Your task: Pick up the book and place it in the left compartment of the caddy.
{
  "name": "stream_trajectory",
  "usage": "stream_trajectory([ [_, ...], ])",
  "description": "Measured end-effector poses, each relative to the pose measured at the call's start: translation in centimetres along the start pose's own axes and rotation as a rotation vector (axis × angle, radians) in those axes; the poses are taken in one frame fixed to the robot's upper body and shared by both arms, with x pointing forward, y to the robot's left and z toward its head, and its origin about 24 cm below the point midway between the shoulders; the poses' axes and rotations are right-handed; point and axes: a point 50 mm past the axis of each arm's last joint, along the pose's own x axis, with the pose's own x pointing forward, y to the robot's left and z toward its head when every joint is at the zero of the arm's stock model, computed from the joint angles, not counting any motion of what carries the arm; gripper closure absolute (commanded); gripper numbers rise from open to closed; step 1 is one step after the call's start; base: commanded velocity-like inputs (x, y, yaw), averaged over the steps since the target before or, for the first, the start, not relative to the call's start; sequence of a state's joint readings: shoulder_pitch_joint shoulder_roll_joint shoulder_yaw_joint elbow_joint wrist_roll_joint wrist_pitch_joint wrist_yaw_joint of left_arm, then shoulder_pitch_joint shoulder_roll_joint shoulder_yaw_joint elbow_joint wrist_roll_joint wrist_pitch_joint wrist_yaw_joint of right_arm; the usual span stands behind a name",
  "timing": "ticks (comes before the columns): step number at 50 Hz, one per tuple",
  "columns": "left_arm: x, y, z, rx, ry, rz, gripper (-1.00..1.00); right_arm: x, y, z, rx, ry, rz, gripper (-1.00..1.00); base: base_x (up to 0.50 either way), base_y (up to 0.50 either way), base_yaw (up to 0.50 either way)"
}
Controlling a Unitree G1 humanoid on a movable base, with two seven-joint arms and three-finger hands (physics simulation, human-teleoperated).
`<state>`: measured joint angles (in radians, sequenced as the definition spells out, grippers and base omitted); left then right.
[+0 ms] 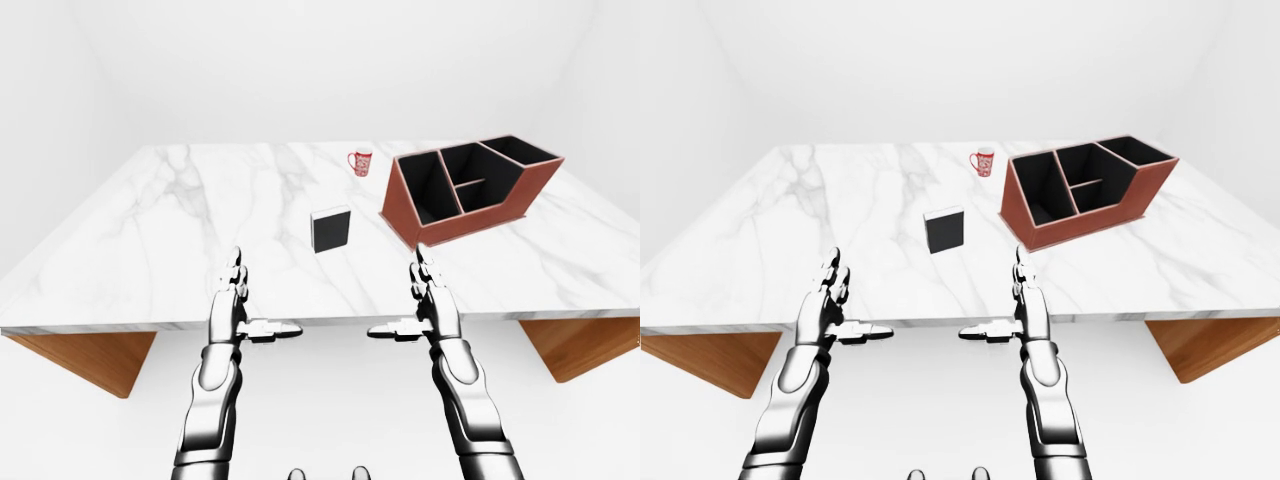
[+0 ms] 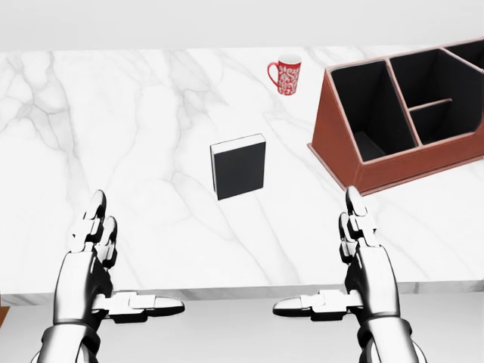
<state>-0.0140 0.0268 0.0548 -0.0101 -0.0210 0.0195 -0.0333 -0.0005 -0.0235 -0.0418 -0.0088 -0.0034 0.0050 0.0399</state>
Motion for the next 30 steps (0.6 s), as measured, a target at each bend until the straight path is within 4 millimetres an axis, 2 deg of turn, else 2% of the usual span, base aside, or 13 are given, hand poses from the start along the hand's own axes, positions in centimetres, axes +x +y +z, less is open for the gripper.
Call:
stream_trajectory([
  [30, -0.10, 0.08, 0.05, 0.001, -0.005, -0.004, -1.00, -0.09, 0.15, 0.01, 0.003, -0.006, 0.007, -1.00, 0.50, 0.00, 0.00],
])
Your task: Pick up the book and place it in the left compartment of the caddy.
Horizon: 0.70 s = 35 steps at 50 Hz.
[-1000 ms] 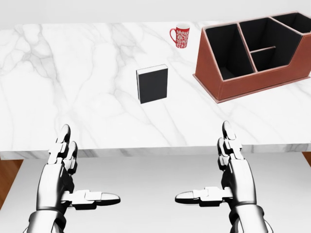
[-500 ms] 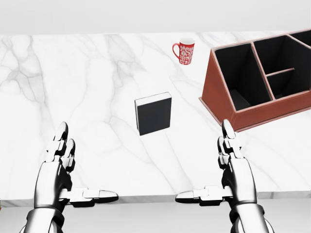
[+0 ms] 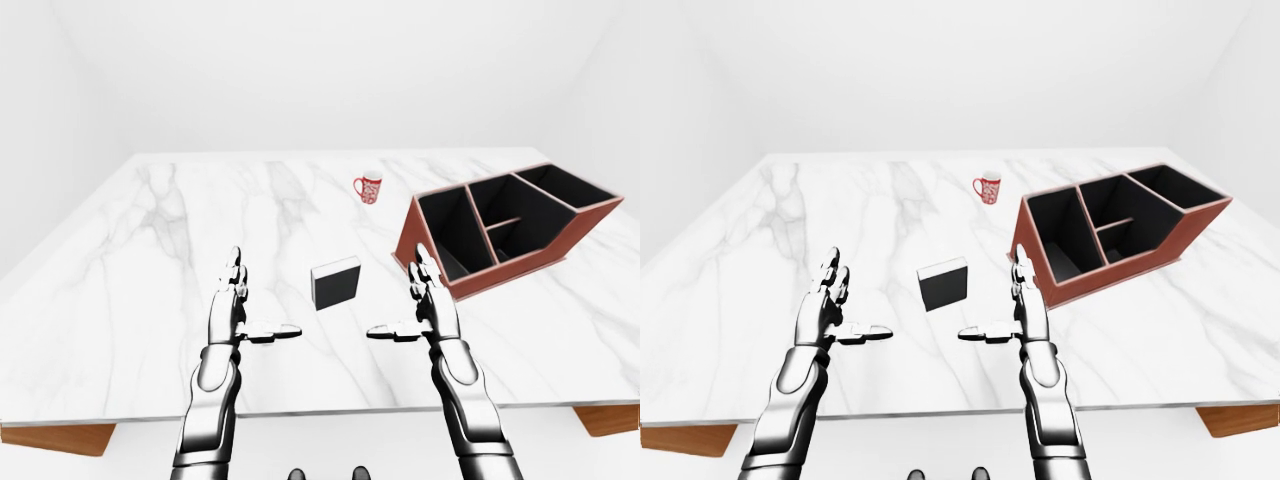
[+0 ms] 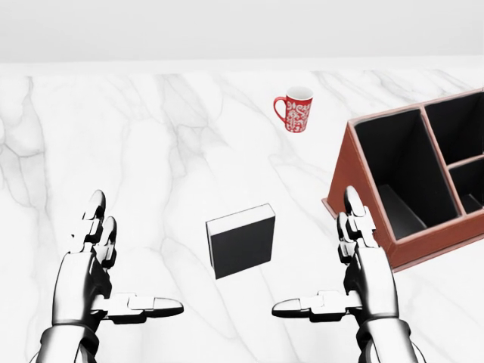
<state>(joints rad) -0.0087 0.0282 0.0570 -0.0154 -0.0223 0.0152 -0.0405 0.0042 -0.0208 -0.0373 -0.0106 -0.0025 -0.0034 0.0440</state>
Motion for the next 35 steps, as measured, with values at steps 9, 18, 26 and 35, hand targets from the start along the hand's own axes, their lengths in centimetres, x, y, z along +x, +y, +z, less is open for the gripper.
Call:
stream_trajectory([
  [9, 0.13, -0.06, 0.17, -0.001, -0.008, -0.003, -1.00, 0.14, 0.18, 0.13, 0.002, -0.009, 0.010, -1.00, 0.22, 0.00, 0.00],
  [18, 0.05, 0.24, -0.02, 0.008, -0.001, 0.001, -1.00, -0.15, 0.65, 0.15, 0.039, -0.012, 0.036, -1.00, 0.00, -0.39, 0.00],
  [26, 0.05, -0.17, -0.12, -0.013, 0.001, -0.003, -1.00, -0.25, 0.39, 0.30, 0.041, -0.021, 0.043, -1.00, 0.00, -0.25, 0.00],
  [35, 0.24, 0.37, 0.04, -0.013, 0.001, 0.010, -1.00, 0.15, 0.92, 0.70, 0.085, -0.043, 0.040, -1.00, 0.00, 0.00, 0.00],
])
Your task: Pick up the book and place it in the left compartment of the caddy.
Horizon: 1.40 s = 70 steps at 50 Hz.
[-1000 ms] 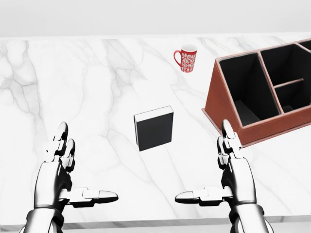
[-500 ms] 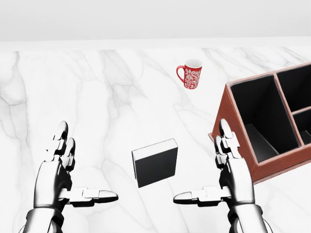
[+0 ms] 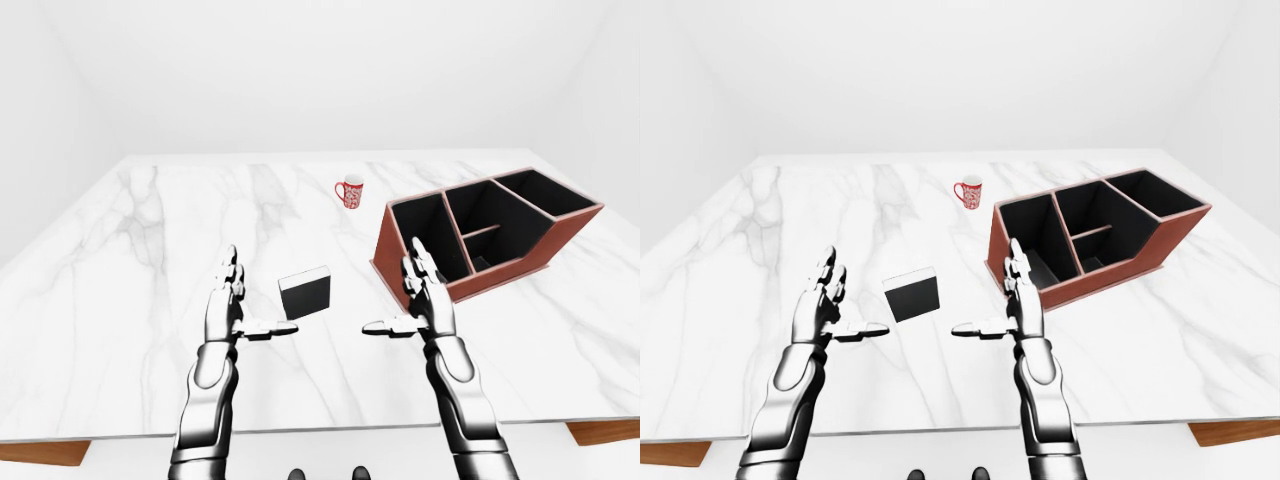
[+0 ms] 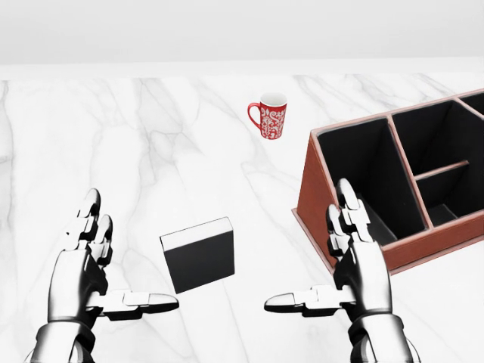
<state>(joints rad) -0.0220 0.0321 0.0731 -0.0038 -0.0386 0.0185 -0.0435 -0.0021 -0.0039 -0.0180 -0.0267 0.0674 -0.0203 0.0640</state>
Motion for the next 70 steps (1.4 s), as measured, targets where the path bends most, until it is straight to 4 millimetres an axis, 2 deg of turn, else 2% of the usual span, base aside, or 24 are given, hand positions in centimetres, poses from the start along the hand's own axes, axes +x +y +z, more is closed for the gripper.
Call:
stream_trajectory([
  [4, 0.4, 0.7, 0.3, -0.007, 0.000, 0.014, -1.00, 0.9, 0.1, 0.6, 0.018, -0.002, 0.001, -1.00, 0.00, 0.00, 0.00],
  [9, 1.3, 2.0, 0.6, -0.005, -0.002, 0.047, -1.00, 3.3, 0.9, 3.1, -0.014, -0.053, 0.051, -1.00, 0.00, 0.00, 0.00],
  [14, 2.1, 3.1, 0.6, -0.021, 0.005, 0.073, -1.00, 6.7, 3.4, 6.2, -0.109, -0.139, 0.154, -1.00, 0.00, 0.00, 0.00],
  [18, 2.5, 3.9, 1.0, -0.037, 0.005, 0.090, -1.00, 9.2, 5.7, 6.5, -0.194, -0.117, 0.225, -1.00, 0.00, 0.00, 0.00],
  [25, 2.7, 5.0, 2.0, -0.058, -0.014, 0.112, -1.00, 12.0, 9.6, 5.4, -0.333, -0.068, 0.329, -1.00, 0.00, 0.00, 0.00],
  [32, 2.5, 6.0, 2.6, -0.070, -0.040, 0.134, -1.00, 12.5, 12.4, 3.1, -0.486, 0.038, 0.415, -1.00, 0.00, 0.00, 0.00],
  [46, 1.9, 6.9, 3.3, -0.085, -0.075, 0.150, -1.00, 10.8, 14.0, -1.8, -0.792, 0.203, 0.523, -1.00, 0.00, 0.00, 0.00],
  [52, 1.7, 7.0, 3.5, -0.087, -0.084, 0.149, -1.00, 10.6, 14.5, -2.0, -0.904, 0.175, 0.528, -1.00, 0.00, 0.00, 0.00],
  [53, 1.7, 7.0, 3.6, -0.087, -0.087, 0.149, -1.00, 10.5, 14.5, -2.1, -0.922, 0.170, 0.528, -0.83, 0.00, 0.00, 0.00],
  [54, 1.6, 7.0, 3.6, -0.088, -0.089, 0.148, -1.00, 10.6, 14.5, -2.0, -0.945, 0.159, 0.523, 1.00, 0.00, 0.00, 0.00],
  [62, 1.3, 6.8, 4.0, -0.090, -0.112, 0.137, -1.00, 10.7, 14.7, -1.8, -1.099, 0.068, 0.477, 1.00, 0.00, 0.00, 0.00],
  [70, 0.8, 6.4, 4.4, -0.092, -0.136, 0.120, -1.00, 10.2, 14.7, -2.5, -1.157, 0.045, 0.462, 1.00, 0.00, 0.00, 0.00],
])
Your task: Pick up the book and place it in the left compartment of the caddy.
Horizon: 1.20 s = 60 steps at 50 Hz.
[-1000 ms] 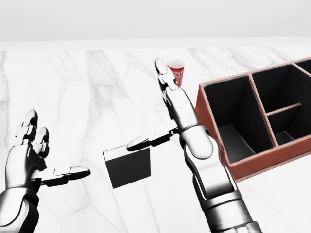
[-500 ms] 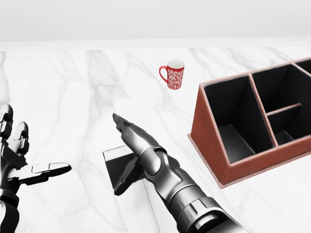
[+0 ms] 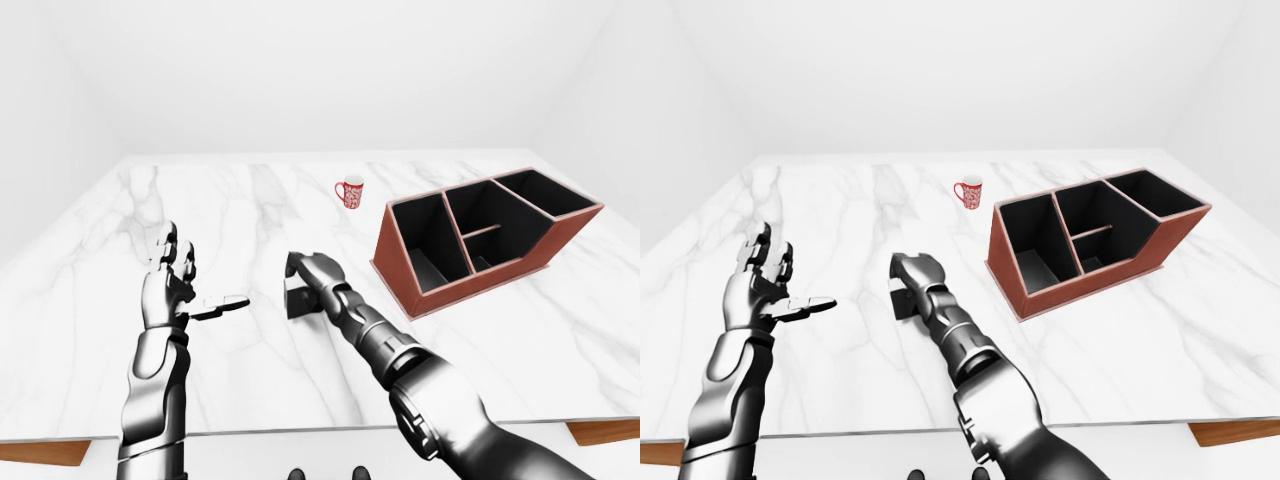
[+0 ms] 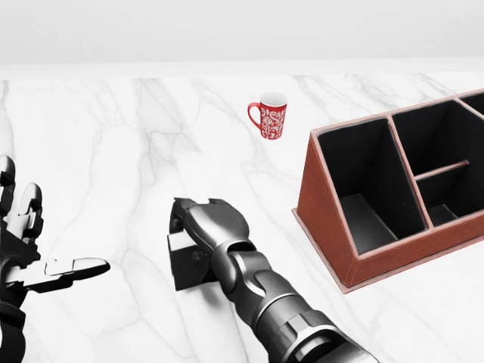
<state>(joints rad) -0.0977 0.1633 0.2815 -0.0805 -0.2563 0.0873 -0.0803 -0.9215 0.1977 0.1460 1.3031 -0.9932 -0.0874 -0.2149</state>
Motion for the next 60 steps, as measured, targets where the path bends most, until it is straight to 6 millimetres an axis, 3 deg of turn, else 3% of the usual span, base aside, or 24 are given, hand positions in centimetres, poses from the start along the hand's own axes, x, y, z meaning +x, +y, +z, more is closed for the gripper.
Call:
stream_trajectory([
  [9, -0.3, -0.2, 0.7, -0.005, -0.031, -0.013, -1.00, 0.0, -0.4, -0.8, 0.008, 0.026, -0.034, 1.00, 0.00, 0.00, 0.00],
  [16, -0.5, -0.4, 0.6, -0.007, -0.031, -0.021, -1.00, 0.3, -2.2, -1.2, 0.148, 0.034, -0.034, 1.00, 0.00, 0.00, 0.00],
  [24, -0.4, -0.7, 0.1, -0.007, -0.011, -0.029, -1.00, -0.1, -8.8, -1.1, 0.507, -0.022, -0.131, 1.00, 0.00, 0.00, 0.00],
  [32, -0.5, -1.0, -0.2, -0.003, 0.003, -0.037, -1.00, -2.7, -16.7, -1.9, 0.725, -0.219, -0.326, 1.00, 0.00, 0.00, 0.00],
  [40, -0.7, -1.3, -0.2, 0.001, 0.001, -0.046, -1.00, -5.1, -21.7, -5.3, 0.837, -0.249, -0.496, 1.00, 0.00, 0.00, 0.00],
  [49, -0.9, -1.5, -0.2, 0.003, -0.001, -0.054, -1.00, -7.5, -24.0, -9.8, 0.836, -0.146, -0.641, 1.00, 0.00, 0.00, 0.00],
  [60, -1.1, -1.9, 0.0, 0.002, -0.014, -0.066, -1.00, -10.4, -24.5, -13.5, 0.685, -0.009, -0.744, 1.00, 0.00, 0.00, 0.00],
])
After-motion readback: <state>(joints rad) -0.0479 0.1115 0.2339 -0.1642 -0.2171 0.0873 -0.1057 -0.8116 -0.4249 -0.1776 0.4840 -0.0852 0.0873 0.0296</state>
